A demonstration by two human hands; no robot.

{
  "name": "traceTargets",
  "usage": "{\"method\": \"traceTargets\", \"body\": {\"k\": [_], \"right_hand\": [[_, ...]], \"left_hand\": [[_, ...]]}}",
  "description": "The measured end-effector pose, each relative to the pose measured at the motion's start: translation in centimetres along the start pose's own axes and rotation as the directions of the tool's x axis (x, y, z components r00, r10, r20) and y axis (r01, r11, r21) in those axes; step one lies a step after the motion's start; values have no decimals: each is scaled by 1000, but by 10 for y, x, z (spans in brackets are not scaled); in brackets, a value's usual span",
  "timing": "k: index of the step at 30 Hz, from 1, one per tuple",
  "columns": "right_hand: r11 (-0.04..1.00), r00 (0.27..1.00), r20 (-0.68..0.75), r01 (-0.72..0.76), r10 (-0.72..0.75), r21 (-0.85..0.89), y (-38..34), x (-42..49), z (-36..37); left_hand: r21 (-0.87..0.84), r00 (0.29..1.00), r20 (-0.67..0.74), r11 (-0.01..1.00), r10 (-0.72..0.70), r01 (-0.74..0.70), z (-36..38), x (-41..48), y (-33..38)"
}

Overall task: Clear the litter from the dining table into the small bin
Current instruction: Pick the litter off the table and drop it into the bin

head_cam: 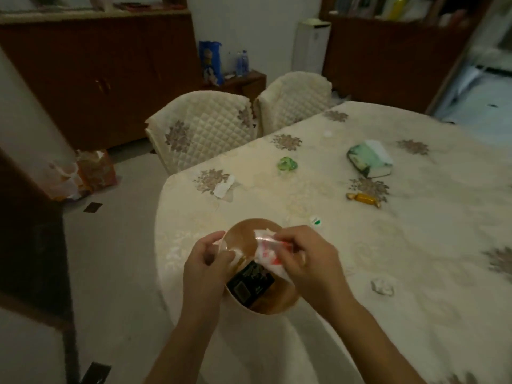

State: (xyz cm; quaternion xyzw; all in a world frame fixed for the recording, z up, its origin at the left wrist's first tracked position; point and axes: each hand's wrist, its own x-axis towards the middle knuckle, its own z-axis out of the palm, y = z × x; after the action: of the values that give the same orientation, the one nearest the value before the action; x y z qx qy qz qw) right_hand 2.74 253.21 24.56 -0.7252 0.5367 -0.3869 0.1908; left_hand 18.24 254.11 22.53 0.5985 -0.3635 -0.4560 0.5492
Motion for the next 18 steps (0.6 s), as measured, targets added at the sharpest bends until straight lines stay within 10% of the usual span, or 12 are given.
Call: {"method": "traceTargets", "body": {"k": [3, 8, 13, 18], "right_hand": [[992, 985, 170, 4, 18, -126, 3, 5, 23], [965, 972, -165, -194, 165, -178, 23, -7, 0], [777, 783, -404, -587, 473, -228, 105, -33, -30], [554, 608, -268, -793, 747, -256, 164, -56, -27]], "left_hand": [[27, 993, 116, 1000, -3, 0, 11, 17, 3], [48, 969, 242, 998, -56, 46, 26, 38, -2], [37, 946, 303, 993, -115, 109, 39, 47, -6], [19, 947, 298, 993, -120, 119, 46, 51, -4]]}}
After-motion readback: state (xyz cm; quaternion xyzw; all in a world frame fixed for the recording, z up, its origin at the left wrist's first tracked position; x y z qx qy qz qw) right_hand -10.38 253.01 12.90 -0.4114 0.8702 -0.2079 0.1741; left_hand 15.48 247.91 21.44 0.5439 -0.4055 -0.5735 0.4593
